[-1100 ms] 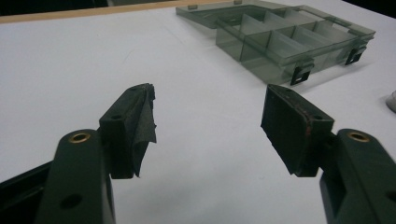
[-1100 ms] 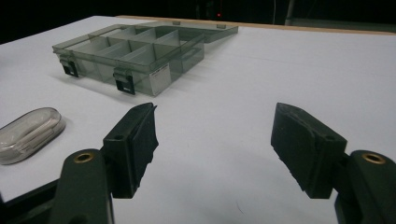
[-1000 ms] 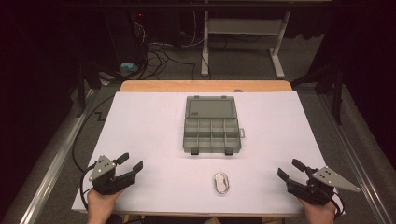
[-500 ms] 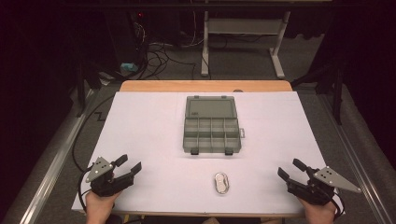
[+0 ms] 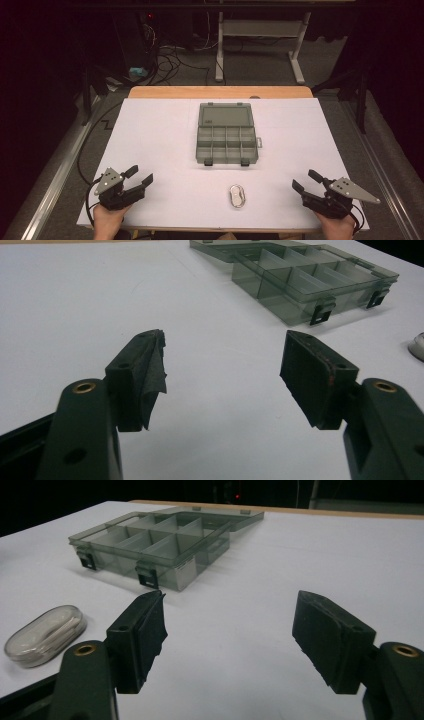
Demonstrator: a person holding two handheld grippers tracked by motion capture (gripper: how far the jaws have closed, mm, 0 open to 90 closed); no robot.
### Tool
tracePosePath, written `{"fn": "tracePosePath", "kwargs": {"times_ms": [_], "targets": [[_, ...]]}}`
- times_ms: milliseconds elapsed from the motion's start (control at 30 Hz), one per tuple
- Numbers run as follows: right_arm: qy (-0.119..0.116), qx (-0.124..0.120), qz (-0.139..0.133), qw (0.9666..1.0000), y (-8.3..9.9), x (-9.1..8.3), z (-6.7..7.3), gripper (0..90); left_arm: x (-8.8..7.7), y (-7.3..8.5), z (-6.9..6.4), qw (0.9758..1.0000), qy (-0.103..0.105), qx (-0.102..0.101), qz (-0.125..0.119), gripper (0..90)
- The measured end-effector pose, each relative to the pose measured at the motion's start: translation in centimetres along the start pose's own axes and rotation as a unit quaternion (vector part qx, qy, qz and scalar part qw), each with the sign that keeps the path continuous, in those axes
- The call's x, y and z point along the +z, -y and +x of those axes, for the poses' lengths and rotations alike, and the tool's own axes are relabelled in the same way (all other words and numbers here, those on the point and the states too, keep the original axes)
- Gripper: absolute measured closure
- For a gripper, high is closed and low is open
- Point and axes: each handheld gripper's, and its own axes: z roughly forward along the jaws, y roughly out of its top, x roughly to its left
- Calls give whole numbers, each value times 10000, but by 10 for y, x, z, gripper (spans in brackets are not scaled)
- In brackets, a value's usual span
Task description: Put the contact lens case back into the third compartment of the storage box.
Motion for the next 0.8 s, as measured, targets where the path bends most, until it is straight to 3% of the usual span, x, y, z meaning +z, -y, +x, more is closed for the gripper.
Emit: {"fn": "tracePosePath", "kwargs": {"times_ms": [167, 500, 800], "targets": [[-66, -89, 77, 9999, -3, 1, 7, 295, 2, 0, 0, 10000, 2, 25, 22, 344], [-181, 45, 380, 9991, -10, 7, 13, 323, 2, 1, -1, 10000, 39, 36, 28, 343], [-418, -107, 707, 9966, -16, 17, 30, 374, 2, 2, -2, 10000, 53, 62, 29, 343]]}}
